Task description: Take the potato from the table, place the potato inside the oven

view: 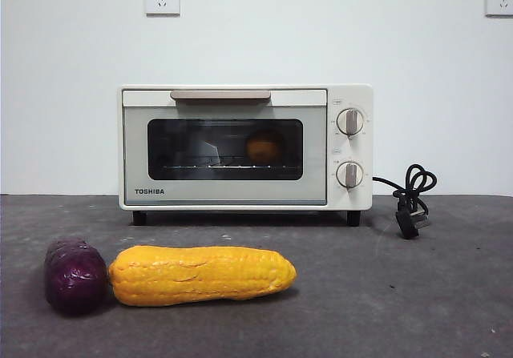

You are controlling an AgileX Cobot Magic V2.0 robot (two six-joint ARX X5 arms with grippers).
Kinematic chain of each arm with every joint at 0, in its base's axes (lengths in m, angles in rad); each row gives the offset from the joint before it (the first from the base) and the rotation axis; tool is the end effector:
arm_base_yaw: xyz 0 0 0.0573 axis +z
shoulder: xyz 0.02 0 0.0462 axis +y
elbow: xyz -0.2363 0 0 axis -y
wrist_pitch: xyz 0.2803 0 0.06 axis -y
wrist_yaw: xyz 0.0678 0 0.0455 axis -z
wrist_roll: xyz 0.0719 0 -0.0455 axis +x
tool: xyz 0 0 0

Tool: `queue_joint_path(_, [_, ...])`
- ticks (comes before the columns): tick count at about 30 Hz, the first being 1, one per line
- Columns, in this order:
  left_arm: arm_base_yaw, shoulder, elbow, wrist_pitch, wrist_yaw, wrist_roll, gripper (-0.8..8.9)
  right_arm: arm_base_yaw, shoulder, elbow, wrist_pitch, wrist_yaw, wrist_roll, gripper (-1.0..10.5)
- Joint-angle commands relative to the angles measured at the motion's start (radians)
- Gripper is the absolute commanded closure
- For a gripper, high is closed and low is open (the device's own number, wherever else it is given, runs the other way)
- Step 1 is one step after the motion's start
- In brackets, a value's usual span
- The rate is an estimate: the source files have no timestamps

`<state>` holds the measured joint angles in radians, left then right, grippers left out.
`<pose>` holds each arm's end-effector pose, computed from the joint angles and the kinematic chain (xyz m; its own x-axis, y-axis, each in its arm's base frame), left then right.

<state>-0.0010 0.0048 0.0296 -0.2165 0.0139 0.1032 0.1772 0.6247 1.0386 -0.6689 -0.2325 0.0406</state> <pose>0.1996 -0.0012 0.1450 0.9816 -0.0149 -0.1905 0.0342 0.9945 0.0985 0.1882 0.0505 0.3746 0.8863 0.3928 -0.2455 -0.3806 0.9196 0.0973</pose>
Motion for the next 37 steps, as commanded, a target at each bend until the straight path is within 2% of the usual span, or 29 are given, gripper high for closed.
queue_joint_path(1, [0.002,-0.003,-0.011,-0.008,0.004,-0.009,8.17,-0.082,-0.092,-0.147,0.159,0.003,0.003,9.5])
queue_joint_path(6, [0.002,-0.003,-0.011,-0.008,0.004,-0.009,8.17,-0.137,-0.259,-0.434,0.467,0.006,0.003,9.5])
queue_joint_path(10, [0.002,-0.003,-0.011,-0.008,0.004,-0.009,8.17,-0.138,-0.363,-0.636,0.611,0.014,0.003,9.5])
queue_joint_path(12, [0.002,-0.003,-0.011,-0.008,0.005,-0.009,8.17,-0.138,-0.414,-0.729,0.644,0.06,0.014,9.5])
queue_joint_path(17, [0.002,-0.003,-0.011,-0.008,0.005,-0.009,8.17,-0.138,-0.513,-0.886,0.645,0.164,0.053,9.5])
queue_joint_path(21, [0.002,-0.003,-0.011,-0.008,0.005,-0.009,8.17,-0.138,-0.562,-0.957,0.645,0.183,0.052,9.5])
queue_joint_path(29, [0.002,-0.003,-0.011,-0.008,0.004,-0.009,8.17,-0.138,-0.617,-1.024,0.626,0.183,0.052,9.5])
queue_joint_path(37, [0.002,-0.003,-0.011,-0.008,0.004,-0.009,8.17,-0.137,-0.624,-1.032,0.488,0.183,0.045,9.5])
